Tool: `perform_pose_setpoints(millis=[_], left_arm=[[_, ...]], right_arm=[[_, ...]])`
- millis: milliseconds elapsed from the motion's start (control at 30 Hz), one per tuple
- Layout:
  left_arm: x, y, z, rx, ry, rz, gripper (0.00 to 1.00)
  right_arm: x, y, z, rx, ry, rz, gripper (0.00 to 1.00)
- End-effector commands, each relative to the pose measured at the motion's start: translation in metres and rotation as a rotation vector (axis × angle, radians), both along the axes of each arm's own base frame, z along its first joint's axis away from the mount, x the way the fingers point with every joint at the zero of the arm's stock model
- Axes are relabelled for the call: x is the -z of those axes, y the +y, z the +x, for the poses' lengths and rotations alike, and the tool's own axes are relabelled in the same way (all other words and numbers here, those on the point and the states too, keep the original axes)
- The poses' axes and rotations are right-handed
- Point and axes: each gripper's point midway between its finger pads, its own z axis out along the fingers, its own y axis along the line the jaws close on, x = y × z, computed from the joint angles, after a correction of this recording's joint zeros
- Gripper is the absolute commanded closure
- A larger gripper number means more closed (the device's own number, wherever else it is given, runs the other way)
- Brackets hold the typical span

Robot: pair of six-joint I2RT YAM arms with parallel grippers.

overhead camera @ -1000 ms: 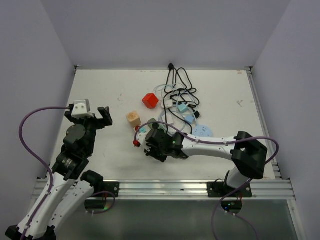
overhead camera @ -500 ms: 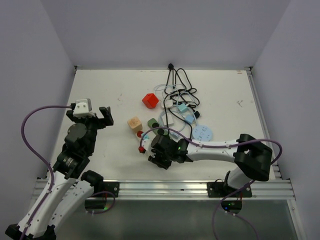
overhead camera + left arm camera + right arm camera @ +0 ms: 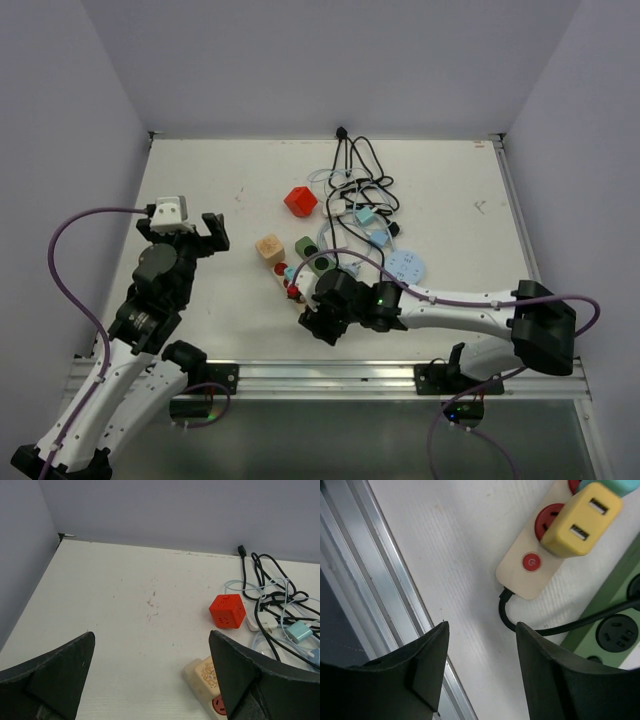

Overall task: Pull the plug off the socket
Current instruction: Move the socket to the center of the board, then remove the plug from the socket.

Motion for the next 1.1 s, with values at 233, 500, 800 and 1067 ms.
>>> perform_pose_setpoints(millis=[233,500,800,1067], left_arm=[[0.000,-0.008,0.003,0.035,0.003,-0.003,0.00],[0.003,-0.014,0.004,0.060,0.012,-0.018,0.00],[0.002,-0.015,0.004,0.066,0.014,-0.026,0.00],[0.004,-0.046,-0.001,0.211,0.034,-0.124,0.00]], right_arm=[[-0.037,0.022,0.074,0.352,-0.181,0.104,0.39],[-0.029,0.048,0.092,0.418,-0.157,0.110,0.39],[-0.014,0.052,0.103,0.491,-0.159,0.083,0.46],[-0.011,0.046,0.110,0.535,-0.147,0.097,0.74]])
